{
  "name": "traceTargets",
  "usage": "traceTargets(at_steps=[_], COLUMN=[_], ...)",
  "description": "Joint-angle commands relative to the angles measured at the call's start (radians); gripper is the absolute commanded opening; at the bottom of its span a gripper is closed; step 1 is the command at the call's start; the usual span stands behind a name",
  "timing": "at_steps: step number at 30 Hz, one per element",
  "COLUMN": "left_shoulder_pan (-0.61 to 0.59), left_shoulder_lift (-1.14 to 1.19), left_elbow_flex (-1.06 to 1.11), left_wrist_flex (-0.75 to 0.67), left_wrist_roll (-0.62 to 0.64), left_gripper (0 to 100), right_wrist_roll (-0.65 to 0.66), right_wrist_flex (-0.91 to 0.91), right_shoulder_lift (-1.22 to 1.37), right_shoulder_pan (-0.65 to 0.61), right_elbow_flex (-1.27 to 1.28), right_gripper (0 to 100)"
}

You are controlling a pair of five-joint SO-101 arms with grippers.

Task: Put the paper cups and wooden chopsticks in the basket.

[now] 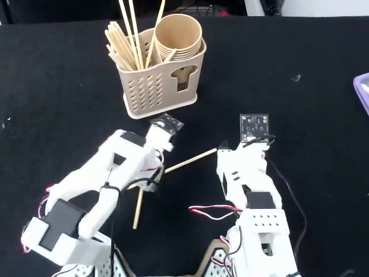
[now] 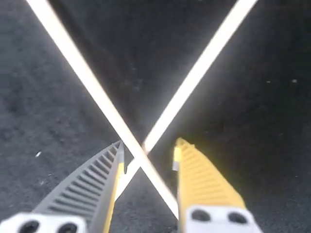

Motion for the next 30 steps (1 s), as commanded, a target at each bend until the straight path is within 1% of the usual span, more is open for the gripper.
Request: traceTargets(at_steps=[1, 4, 9, 17, 22, 25, 28, 30], left_shoulder_pan=[0.042, 0.047, 0.038, 0.038, 0.016, -0.028, -0.087, -0.114], left_shoulder_lift=[0.009, 0.009, 0.009, -0.008, -0.149, -0.264, -0.371, -0.431], left_elbow_flex=[-0.028, -0.028, -0.022, -0.036, -0.039, -0.035, -0.028, -0.038], left_wrist_flex=[0.002, 0.002, 0.002, 0.003, 0.003, 0.003, 0.009, 0.052], left_wrist_roll=[-0.006, -0.029, -0.169, -0.187, -0.189, -0.232, -0.267, -0.272], left_gripper=[13, 10, 4, 3, 3, 3, 3, 3], right_wrist_roll=[0.009, 0.009, 0.009, 0.009, 0.009, 0.005, 0.003, 0.003], right_wrist_flex=[-0.025, -0.025, -0.025, -0.026, -0.026, -0.026, -0.026, -0.026], right_shoulder_lift=[-0.021, -0.021, -0.021, -0.021, -0.021, -0.021, -0.022, -0.022], right_shoulder_pan=[-0.015, -0.015, -0.015, -0.015, -0.011, -0.006, 0.026, 0.038], right_elbow_flex=[-0.031, -0.033, -0.033, -0.033, -0.033, -0.036, -0.039, -0.041], right_gripper=[14.9, 14.9, 14.9, 14.9, 14.9, 14.9, 14.9, 14.9])
